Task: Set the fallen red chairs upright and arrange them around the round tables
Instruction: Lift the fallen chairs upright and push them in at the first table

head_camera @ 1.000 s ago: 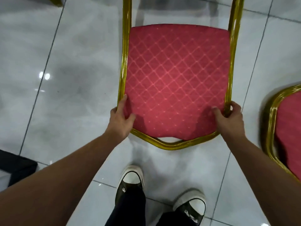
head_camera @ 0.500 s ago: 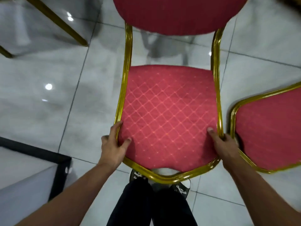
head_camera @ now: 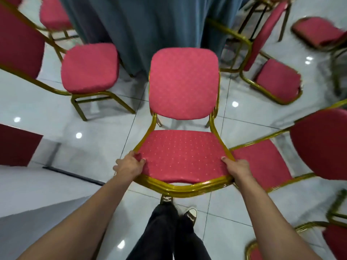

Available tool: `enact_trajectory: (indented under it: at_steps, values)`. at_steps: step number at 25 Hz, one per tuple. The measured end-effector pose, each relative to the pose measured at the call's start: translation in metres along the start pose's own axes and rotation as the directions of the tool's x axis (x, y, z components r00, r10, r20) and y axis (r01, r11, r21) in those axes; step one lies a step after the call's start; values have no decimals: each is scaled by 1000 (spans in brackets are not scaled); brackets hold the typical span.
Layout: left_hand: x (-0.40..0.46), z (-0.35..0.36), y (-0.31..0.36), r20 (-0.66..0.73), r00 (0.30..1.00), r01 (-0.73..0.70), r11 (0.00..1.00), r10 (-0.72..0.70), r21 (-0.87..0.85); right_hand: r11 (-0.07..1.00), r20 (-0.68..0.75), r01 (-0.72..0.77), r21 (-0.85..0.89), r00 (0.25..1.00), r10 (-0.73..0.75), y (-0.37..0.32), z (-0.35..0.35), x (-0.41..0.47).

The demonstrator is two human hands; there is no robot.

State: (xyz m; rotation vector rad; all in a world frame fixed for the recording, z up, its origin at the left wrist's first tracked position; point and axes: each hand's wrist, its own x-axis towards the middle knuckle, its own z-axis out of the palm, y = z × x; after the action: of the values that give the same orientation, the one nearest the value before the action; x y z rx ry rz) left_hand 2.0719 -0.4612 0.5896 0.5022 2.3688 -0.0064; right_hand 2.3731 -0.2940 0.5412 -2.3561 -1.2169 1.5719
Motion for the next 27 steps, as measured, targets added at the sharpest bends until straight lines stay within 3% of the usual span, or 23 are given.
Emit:
enact_trajectory:
  at_steps: [4, 7, 10, 13, 17, 22, 27]
  values:
    - [-36, -49, 30, -122, 991, -66, 985, 47, -160, 981, -91, 146, 124, 987, -136, -71, -30, -48]
    - [-64, -61, 59, -290, 910, -315, 949, 297, -17, 958, -193, 286, -1, 940, -281, -108, -32, -76]
    - [-71, -75, 85, -381, 797, -492, 870, 469, 42, 857, -261, 470, -213, 818, -513, -134, -32, -91]
    - [-47, -102, 106, -379, 769, -544, 838, 515, 34, 755, -233, 561, -339, 727, -645, -172, -36, -91]
    - [-11, -143, 141, -406, 751, -562, 827, 522, 22, 698, -81, 599, -391, 733, -675, -220, -37, -80]
    - [-2, -173, 188, -274, 845, -458, 886, 459, 73, 692, -59, 568, -445, 753, -656, -248, -45, -80]
    - [-19, -168, 233, -194, 764, -610, 787, 615, 90, 689, -80, 618, -379, 720, -690, -253, -72, -79]
